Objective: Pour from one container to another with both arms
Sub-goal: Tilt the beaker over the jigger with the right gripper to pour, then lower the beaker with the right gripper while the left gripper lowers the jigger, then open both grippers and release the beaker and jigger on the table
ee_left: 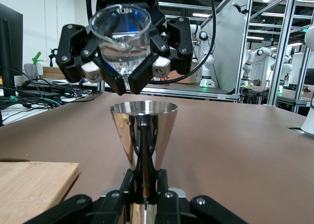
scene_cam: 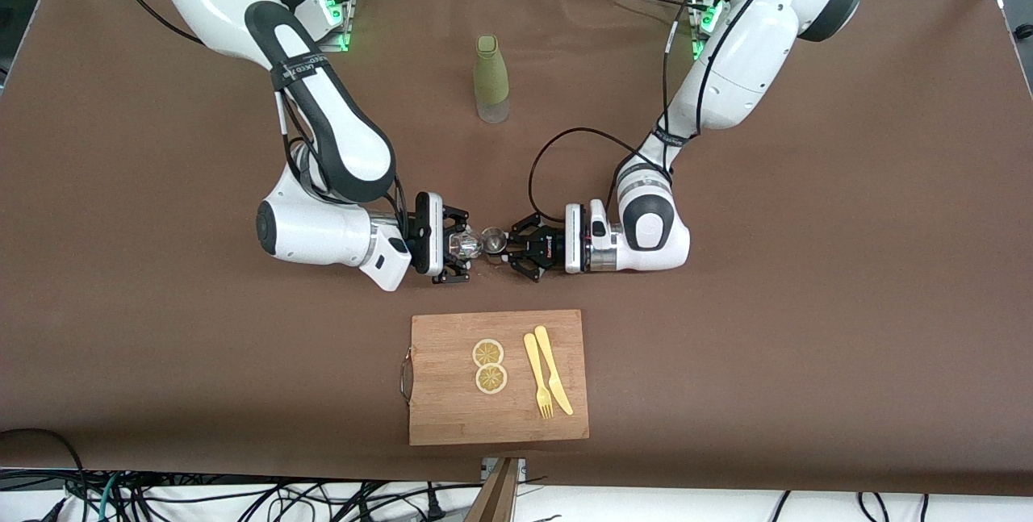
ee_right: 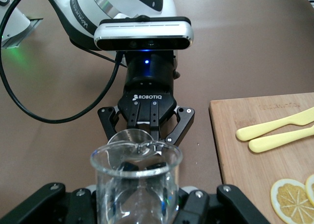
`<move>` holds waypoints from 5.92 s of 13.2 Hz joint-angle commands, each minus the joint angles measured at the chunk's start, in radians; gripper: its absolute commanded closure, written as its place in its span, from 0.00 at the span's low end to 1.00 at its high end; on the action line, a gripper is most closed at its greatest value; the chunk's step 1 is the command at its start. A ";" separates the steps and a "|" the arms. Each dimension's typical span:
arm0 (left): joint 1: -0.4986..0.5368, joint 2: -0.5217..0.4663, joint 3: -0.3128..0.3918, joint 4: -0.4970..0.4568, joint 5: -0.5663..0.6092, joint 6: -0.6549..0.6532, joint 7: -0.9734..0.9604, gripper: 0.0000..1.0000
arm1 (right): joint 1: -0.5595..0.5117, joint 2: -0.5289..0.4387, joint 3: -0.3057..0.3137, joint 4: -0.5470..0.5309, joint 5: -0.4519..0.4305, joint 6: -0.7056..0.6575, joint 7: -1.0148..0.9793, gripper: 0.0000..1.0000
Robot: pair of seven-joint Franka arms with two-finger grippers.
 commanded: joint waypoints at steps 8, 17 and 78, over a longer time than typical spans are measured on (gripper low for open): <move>-0.019 0.032 -0.014 0.064 -0.050 0.058 0.014 1.00 | 0.021 -0.050 -0.003 -0.023 -0.194 0.005 0.106 1.00; -0.028 0.046 -0.016 0.089 -0.055 0.079 0.014 1.00 | 0.027 -0.050 -0.001 -0.020 -0.243 0.005 0.146 1.00; 0.578 -0.012 0.500 -0.100 0.657 -0.734 0.224 0.00 | -0.745 0.006 -0.205 -0.148 0.081 -0.631 -0.397 0.00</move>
